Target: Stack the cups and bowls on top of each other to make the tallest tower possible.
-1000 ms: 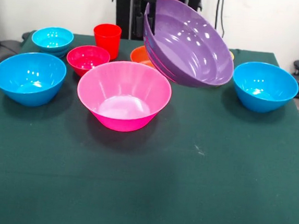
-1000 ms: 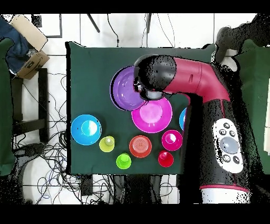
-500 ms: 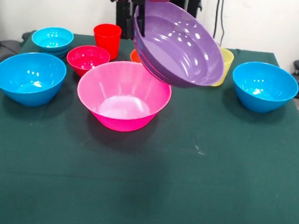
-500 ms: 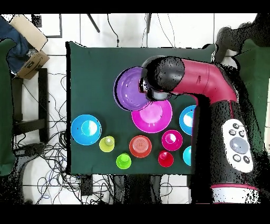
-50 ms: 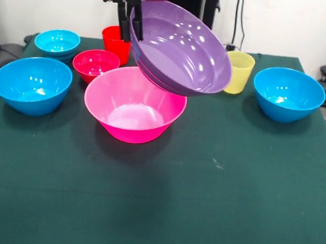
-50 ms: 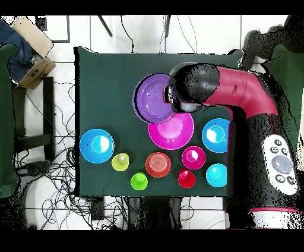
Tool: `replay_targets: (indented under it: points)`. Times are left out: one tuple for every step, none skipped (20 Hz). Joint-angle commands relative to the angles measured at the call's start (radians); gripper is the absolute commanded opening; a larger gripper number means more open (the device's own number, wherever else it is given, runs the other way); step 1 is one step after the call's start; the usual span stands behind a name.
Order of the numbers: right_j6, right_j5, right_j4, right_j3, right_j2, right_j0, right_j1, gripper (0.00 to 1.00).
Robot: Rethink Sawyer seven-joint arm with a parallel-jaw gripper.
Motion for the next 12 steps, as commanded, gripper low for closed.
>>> replay_targets:
  points:
    - [-0.301, 0.001, -0.091, 0.084, 0.118, -0.023, 0.029, 0.0]
    - [-0.298, -0.001, -0.097, 0.085, 0.121, -0.024, 0.03, 0.0]
    - [-0.289, -0.013, -0.104, 0.092, 0.124, -0.025, 0.03, 0.0]
    - [-0.282, -0.027, -0.112, 0.099, 0.125, -0.025, 0.032, 0.0]
    - [-0.276, -0.04, -0.116, 0.108, 0.129, -0.027, 0.033, 0.0]
    - [-0.272, -0.044, -0.116, 0.115, 0.135, -0.032, 0.032, 0.0]
    - [-0.271, -0.047, -0.115, 0.122, 0.142, -0.039, 0.031, 0.0]
    - [-0.268, -0.044, -0.12, 0.12, 0.145, -0.04, 0.031, 0.0]
    - [-0.266, -0.042, -0.124, 0.118, 0.149, -0.041, 0.03, 0.0]
    - [-0.261, -0.041, -0.131, 0.117, 0.151, -0.041, 0.032, 0.0]
    - [-0.257, -0.041, -0.134, 0.116, 0.154, -0.042, 0.032, 0.0]
    - [-0.256, -0.04, -0.136, 0.118, 0.158, -0.045, 0.032, 0.0]
